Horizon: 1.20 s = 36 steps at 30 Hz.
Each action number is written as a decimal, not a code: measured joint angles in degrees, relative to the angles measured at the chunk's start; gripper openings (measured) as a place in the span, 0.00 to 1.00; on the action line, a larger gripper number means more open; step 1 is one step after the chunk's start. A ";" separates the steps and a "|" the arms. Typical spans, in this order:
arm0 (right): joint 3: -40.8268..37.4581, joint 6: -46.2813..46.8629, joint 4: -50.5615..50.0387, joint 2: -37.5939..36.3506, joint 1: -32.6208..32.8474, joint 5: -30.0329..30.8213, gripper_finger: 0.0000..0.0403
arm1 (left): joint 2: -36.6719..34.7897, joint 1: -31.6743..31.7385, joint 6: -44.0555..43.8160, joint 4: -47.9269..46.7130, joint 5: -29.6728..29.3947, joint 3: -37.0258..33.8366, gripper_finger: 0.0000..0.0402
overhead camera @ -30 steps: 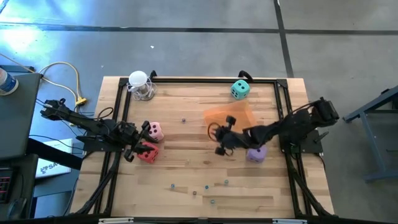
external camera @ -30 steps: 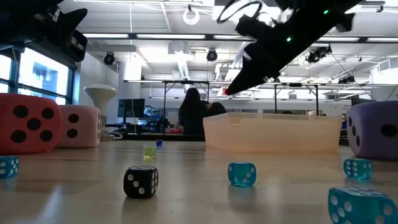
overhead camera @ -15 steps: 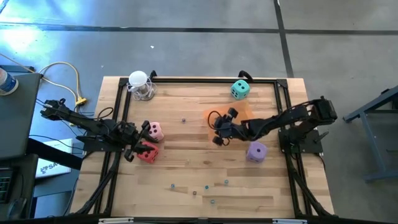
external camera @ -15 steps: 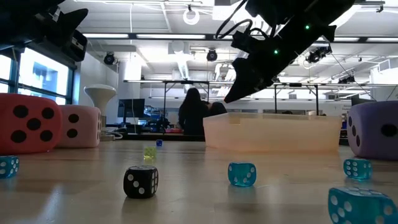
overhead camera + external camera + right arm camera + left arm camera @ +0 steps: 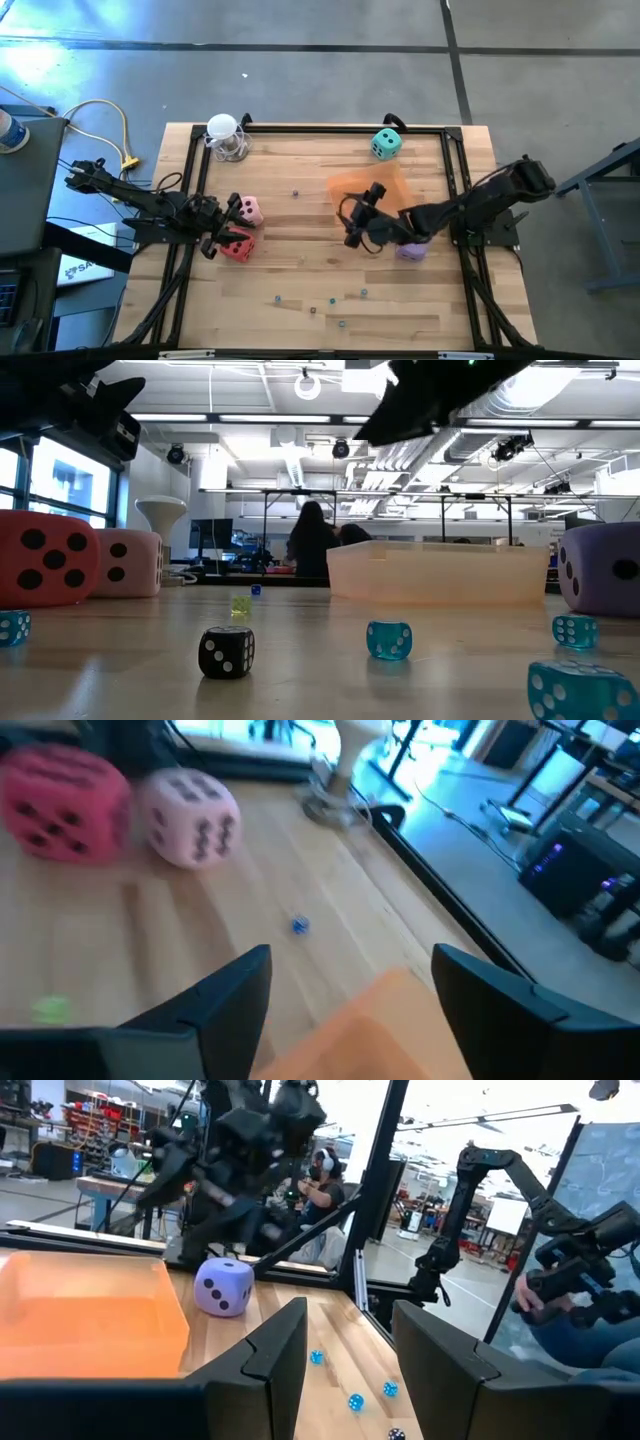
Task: Pick & Place Dice
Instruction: Put the large violet dice into the orange bin
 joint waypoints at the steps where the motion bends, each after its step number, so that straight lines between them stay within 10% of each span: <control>1: -0.02 0.96 -0.28 -0.62 1.03 0.91 0.69 | 0.00 0.00 -0.02 0.00 -0.03 0.00 0.36; 36: 0.02 6.19 -0.17 -2.39 9.52 -6.28 0.97 | 0.00 0.00 0.35 -0.04 0.16 0.01 0.36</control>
